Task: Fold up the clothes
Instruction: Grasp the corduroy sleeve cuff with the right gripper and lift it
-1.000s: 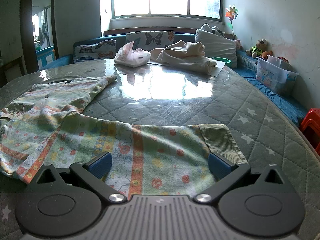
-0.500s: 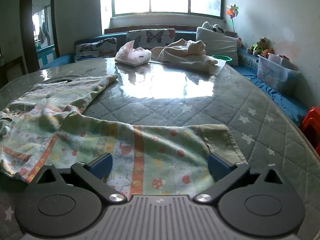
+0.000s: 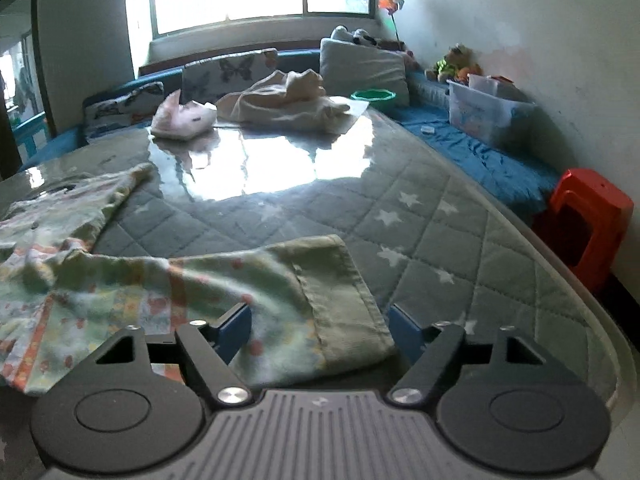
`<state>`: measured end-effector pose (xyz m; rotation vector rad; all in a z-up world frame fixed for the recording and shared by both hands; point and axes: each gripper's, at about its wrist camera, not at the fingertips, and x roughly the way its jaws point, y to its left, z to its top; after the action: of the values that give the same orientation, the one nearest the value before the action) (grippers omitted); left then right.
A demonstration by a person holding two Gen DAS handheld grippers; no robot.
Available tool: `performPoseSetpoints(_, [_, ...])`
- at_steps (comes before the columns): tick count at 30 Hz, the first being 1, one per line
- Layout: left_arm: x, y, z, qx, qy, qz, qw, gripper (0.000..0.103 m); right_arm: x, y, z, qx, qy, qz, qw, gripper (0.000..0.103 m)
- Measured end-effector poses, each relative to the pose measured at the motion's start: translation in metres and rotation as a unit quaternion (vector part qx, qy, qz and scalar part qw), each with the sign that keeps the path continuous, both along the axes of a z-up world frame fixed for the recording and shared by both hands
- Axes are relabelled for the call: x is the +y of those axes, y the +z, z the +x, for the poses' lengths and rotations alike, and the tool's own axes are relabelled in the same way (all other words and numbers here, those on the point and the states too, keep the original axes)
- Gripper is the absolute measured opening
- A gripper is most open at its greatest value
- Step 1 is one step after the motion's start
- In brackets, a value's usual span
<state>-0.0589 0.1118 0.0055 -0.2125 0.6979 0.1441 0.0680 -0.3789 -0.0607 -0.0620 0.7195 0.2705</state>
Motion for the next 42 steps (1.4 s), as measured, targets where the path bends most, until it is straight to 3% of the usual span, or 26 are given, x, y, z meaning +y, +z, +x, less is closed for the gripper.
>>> performPoseSetpoints(3, [-0.01, -0.003, 0.002, 0.003, -0.014, -0.004, 0.9999, 0.103, 0.0, 0.001, -0.001, 0.002, 0.004, 0.007, 1.0, 0.06])
performPoseSetpoints(8, [-0.024, -0.005, 0.003, 0.003, -0.038, -0.008, 0.9993, 0.103, 0.001, 0.006, 0.0, 0.008, 0.005, 0.025, 1.0, 0.025])
performPoseSetpoints(10, [-0.03, -0.006, 0.004, 0.002, -0.046, -0.008, 0.9989, 0.103, 0.002, 0.01, -0.002, 0.002, 0.005, 0.035, 0.999, 0.019])
performPoseSetpoints(17, [-0.041, -0.011, 0.001, 0.005, -0.065, -0.013, 0.9978, 0.103, 0.023, 0.053, -0.014, -0.031, 0.058, 0.076, 0.995, 0.016])
performPoseSetpoints(27, [-0.03, -0.009, -0.014, -0.01, -0.059, -0.024, 0.9979, 0.103, 0.122, 0.116, -0.026, -0.05, 0.222, 0.12, 0.966, 0.016])
performPoseSetpoints(36, [-0.015, -0.01, -0.027, -0.024, -0.044, -0.046, 0.9977, 0.103, 0.223, 0.125, -0.045, -0.036, 0.332, 0.117, 0.935, 0.015])
performPoseSetpoints(42, [-0.008, -0.013, -0.034, -0.026, -0.033, -0.055, 0.9976, 0.103, 0.262, 0.114, -0.055, -0.019, 0.364, 0.114, 0.924, 0.016])
